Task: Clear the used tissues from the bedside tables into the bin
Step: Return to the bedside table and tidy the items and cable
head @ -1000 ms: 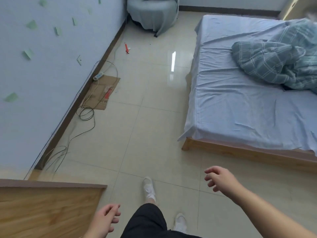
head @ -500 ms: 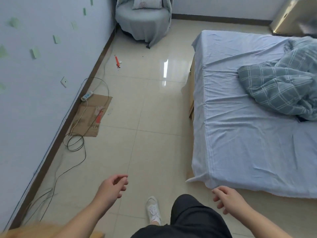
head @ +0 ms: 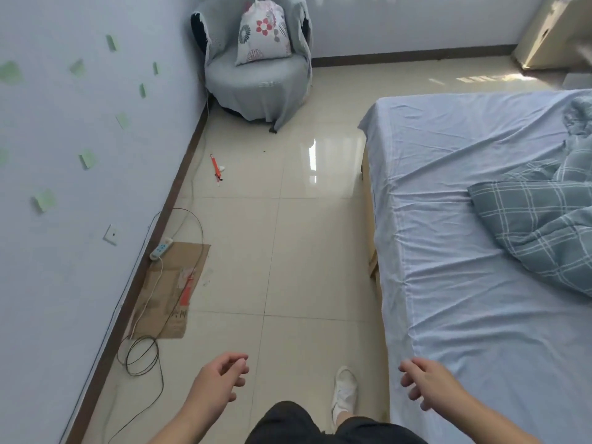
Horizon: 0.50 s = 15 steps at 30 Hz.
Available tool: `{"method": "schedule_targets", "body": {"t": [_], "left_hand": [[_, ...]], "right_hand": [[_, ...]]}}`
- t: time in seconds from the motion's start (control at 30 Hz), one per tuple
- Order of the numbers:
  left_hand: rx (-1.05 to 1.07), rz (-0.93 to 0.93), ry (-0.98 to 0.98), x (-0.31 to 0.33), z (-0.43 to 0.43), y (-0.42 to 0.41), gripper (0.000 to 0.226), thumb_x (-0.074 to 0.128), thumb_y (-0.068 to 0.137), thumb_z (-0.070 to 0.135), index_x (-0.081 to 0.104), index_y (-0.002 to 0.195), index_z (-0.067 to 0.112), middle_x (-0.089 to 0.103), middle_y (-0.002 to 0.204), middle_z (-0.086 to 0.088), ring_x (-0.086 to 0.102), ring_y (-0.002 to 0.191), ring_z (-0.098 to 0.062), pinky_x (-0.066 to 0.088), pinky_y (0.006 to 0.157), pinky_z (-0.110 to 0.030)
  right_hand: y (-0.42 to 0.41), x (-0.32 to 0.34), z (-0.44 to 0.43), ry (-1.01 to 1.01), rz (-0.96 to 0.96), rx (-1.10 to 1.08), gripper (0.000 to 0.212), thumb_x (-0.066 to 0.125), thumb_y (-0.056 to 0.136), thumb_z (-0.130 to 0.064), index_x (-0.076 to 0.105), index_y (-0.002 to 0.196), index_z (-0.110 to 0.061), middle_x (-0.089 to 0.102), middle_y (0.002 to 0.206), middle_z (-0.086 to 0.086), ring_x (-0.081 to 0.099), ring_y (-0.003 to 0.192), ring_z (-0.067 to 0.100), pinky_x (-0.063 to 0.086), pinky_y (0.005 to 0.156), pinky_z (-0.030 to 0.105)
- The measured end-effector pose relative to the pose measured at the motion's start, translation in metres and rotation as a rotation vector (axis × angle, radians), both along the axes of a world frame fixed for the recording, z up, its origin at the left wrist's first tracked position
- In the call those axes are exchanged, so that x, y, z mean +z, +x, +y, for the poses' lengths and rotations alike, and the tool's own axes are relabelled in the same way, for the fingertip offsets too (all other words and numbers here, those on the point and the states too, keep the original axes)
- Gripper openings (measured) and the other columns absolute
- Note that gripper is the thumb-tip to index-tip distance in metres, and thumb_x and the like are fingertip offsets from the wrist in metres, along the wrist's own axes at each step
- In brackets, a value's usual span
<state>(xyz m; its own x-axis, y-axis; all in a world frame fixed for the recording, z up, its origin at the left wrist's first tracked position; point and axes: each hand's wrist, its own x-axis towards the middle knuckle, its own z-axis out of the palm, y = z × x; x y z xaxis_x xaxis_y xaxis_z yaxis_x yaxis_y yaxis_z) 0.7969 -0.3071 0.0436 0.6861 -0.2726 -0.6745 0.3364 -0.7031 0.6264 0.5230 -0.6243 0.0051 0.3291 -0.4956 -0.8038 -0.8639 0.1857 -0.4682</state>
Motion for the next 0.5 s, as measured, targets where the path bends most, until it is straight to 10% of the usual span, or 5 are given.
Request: {"method": "schedule_targets", "body": {"t": [0.5], "left_hand": [[0.083, 0.046, -0.012, -0.041, -0.174, 0.285, 0.016, 0.062, 0.107, 0.017, 0.077, 0.107, 0.022, 0.081, 0.101, -0.003, 0.075, 0.092, -0.026, 0.057, 0.070, -0.036]], "right_hand": [[0.328, 0.063, -0.213, -0.193, -0.185, 0.022, 0.024, 0.054, 0.106, -0.027, 0.073, 0.097, -0.014, 0.075, 0.093, 0.007, 0.072, 0.084, 0.029, 0.055, 0.062, 0.031]]}}
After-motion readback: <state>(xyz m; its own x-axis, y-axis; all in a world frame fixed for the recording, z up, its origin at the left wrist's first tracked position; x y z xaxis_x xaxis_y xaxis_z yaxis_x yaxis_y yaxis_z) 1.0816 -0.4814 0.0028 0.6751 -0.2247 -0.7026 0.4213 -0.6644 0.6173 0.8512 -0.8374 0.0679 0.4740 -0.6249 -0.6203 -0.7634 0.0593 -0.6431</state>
